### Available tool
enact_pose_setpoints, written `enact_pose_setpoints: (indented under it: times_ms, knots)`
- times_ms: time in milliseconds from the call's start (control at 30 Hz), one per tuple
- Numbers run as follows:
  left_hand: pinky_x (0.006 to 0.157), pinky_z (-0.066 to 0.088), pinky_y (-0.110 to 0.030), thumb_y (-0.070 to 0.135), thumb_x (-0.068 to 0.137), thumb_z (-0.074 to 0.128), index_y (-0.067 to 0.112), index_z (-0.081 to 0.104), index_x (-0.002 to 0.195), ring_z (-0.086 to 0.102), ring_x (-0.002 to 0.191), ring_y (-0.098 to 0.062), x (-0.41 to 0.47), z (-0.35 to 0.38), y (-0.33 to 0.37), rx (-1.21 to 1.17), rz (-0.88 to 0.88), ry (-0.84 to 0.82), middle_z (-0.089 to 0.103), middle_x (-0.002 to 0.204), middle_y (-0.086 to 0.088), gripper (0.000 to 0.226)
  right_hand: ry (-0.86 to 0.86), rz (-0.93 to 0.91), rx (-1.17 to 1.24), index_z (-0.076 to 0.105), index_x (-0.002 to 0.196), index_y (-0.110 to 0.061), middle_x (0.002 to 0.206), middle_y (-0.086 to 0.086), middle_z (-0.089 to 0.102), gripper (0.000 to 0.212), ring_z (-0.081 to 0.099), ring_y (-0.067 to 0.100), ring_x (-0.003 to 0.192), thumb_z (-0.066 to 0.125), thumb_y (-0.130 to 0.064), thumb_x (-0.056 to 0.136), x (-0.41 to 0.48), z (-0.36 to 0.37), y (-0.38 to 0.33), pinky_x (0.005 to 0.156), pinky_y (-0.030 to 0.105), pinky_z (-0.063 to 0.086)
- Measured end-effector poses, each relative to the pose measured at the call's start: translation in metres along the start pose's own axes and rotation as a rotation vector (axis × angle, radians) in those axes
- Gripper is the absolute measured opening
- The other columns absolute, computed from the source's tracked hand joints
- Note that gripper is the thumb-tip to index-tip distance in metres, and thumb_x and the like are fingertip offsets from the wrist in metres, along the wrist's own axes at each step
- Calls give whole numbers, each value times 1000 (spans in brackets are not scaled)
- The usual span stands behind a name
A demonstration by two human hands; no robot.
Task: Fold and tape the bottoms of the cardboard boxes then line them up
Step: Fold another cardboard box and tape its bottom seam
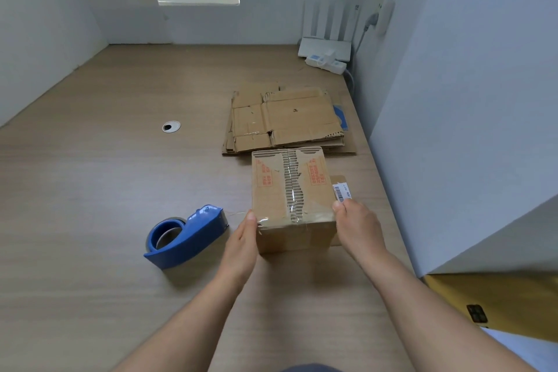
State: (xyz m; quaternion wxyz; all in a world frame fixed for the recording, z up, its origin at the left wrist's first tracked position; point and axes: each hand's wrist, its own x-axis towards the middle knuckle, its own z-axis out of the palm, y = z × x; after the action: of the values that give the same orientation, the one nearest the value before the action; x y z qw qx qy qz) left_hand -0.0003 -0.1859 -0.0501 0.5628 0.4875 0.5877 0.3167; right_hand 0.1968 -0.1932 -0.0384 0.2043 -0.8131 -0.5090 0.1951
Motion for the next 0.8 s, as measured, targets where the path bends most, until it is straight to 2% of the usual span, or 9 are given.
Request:
enact_pose_setpoints:
  times_ms: [100, 167, 300, 367, 433, 500, 633, 700, 800]
  knots:
    - [103, 39, -30, 56, 90, 45, 24, 36, 143, 49, 126, -14, -1, 6, 2, 256, 68, 20, 54, 136, 7, 62, -69, -49, 26, 54, 95, -13, 99, -2, 53, 51, 49, 17, 95, 51, -63, 83, -10, 6, 8, 81, 37, 49]
    - [90, 46, -30, 60, 86, 50, 21, 40, 136, 57, 114, -19, -2, 8, 4, 486, 108, 116, 61, 125, 3, 63, -48, -109, -46, 48, 100, -15, 102, -4, 49, 57, 45, 14, 99, 58, -67, 77, -13, 11, 14, 80, 32, 45]
    - [71, 45, -30, 68, 83, 32, 16, 42, 127, 63, 96, -24, 5, -4, 7, 958, 191, 141, 68, 106, -5, 69, 25, -310, -124, 39, 84, -15, 87, -2, 47, 46, 40, 16, 84, 57, -57, 83, -4, 9, 24, 66, 27, 31]
    - [69, 47, -29, 67, 82, 25, 17, 41, 128, 65, 90, -23, 10, -14, 8, 1087, 232, 101, 69, 101, -5, 70, 41, -449, -144, 39, 78, -17, 79, 4, 53, 45, 43, 19, 77, 47, -60, 82, 1, 6, 31, 63, 28, 30]
    - [73, 51, -29, 62, 88, 28, 20, 37, 136, 65, 91, -20, 14, -22, 8, 1082, 256, 44, 69, 103, -4, 64, 13, -547, -178, 42, 77, -18, 79, 5, 57, 46, 43, 19, 75, 30, -62, 82, 5, 3, 38, 62, 27, 30]
    - [78, 51, -28, 55, 94, 32, 24, 31, 143, 65, 95, -18, 16, -27, 10, 1016, 271, -8, 68, 109, -3, 58, -121, -572, -234, 47, 85, -16, 91, 3, 56, 55, 40, 15, 82, 22, -65, 81, 7, -6, 39, 68, 24, 29]
    - [80, 48, -22, 50, 96, 33, 26, 29, 145, 62, 98, -13, 17, -35, 17, 970, 289, -65, 65, 116, 0, 55, -418, -511, -279, 58, 106, -14, 107, -3, 58, 46, 48, 13, 94, 47, -56, 90, 14, -27, 32, 81, 31, 43]
    - [78, 46, -20, 51, 96, 34, 26, 31, 144, 61, 98, -12, 20, -39, 19, 988, 286, -101, 64, 118, 1, 54, -476, -494, -234, 62, 97, -17, 94, -5, 60, 37, 52, 14, 88, 44, -49, 95, 19, -34, 25, 74, 29, 45]
    - [76, 44, -20, 50, 96, 36, 25, 34, 142, 60, 99, -14, 26, -41, 19, 987, 282, -105, 64, 117, 0, 53, -434, -574, -388, 54, 78, -21, 75, -11, 51, 34, 45, 11, 76, 41, -46, 97, 26, -35, 18, 59, 23, 32]
